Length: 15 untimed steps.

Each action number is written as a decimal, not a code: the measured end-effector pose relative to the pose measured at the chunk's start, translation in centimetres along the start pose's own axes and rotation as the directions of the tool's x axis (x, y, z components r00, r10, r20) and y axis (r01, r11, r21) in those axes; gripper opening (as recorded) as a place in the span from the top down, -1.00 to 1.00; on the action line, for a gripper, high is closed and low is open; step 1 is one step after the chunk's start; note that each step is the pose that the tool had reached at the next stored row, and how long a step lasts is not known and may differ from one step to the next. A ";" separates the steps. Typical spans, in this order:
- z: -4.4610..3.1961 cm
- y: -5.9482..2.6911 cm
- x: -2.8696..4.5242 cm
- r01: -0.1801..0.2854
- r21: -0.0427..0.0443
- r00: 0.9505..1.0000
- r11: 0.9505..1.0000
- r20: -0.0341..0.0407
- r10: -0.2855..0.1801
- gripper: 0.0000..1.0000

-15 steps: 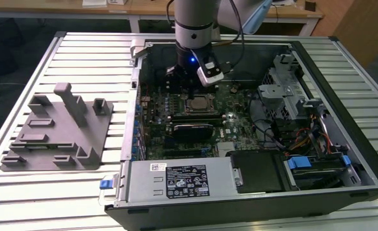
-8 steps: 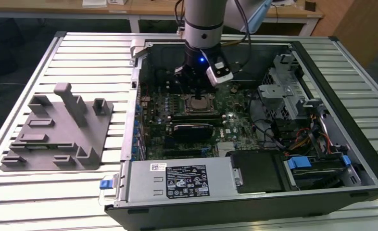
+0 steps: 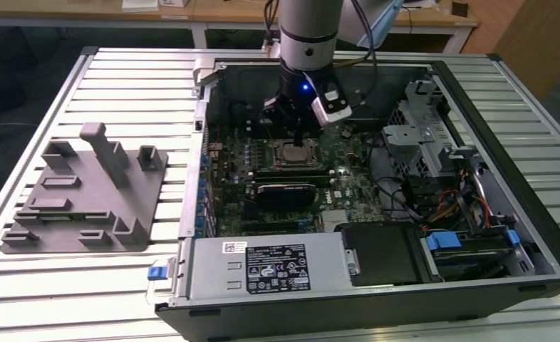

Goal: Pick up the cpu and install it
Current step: 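Close the cpu cover, then install the first cpu locking lever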

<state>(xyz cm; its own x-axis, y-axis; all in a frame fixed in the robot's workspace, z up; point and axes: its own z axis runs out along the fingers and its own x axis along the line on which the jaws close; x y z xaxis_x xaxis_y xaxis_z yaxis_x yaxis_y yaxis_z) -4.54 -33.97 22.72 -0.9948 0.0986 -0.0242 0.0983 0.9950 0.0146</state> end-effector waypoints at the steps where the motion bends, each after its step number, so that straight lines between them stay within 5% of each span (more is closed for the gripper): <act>1: -0.13 0.00 -0.01 0.000 0.000 1.000 1.000 0.000 0.000 0.79; 15: -0.74 0.01 -0.02 0.000 0.000 1.000 1.000 0.000 0.000 0.79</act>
<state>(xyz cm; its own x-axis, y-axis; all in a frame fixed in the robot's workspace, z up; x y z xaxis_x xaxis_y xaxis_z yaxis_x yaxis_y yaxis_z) -4.54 -33.97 23.47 -0.9948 0.0985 -0.0242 0.0982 0.9951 0.0147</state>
